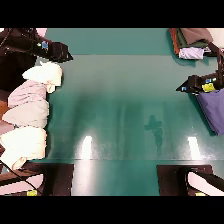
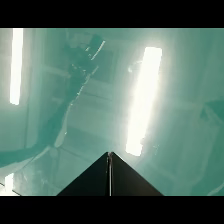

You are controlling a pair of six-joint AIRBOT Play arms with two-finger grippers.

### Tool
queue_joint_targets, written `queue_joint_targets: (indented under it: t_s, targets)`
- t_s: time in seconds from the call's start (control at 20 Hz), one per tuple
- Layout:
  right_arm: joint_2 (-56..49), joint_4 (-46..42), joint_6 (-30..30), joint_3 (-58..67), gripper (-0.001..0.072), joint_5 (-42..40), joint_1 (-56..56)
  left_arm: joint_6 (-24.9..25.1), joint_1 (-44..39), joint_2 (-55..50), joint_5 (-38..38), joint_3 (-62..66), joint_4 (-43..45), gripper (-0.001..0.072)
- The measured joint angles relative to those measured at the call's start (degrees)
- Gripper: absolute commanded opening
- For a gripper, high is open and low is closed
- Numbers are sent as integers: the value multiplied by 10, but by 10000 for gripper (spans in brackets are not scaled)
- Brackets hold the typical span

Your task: Fold the shirts.

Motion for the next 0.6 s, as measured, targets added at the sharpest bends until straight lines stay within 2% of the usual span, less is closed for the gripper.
queue_joint_targets:
  t_s: [0.3,0.35,0.4,0.45,0.6]
  targets:
    - [0,0,0,0,18,1,0,0,0,0,7,0,1,36]
    - [0,0,0,0,18,2,0,4,0,0,18,0,6,301]
    - [0,0,0,0,18,3,0,6,-1,0,36,0,24,535]
    - [0,0,0,0,18,3,0,4,-1,-1,57,0,54,561]
    - [0,1,0,0,18,4,0,-52,3,-22,119,-1,191,561]
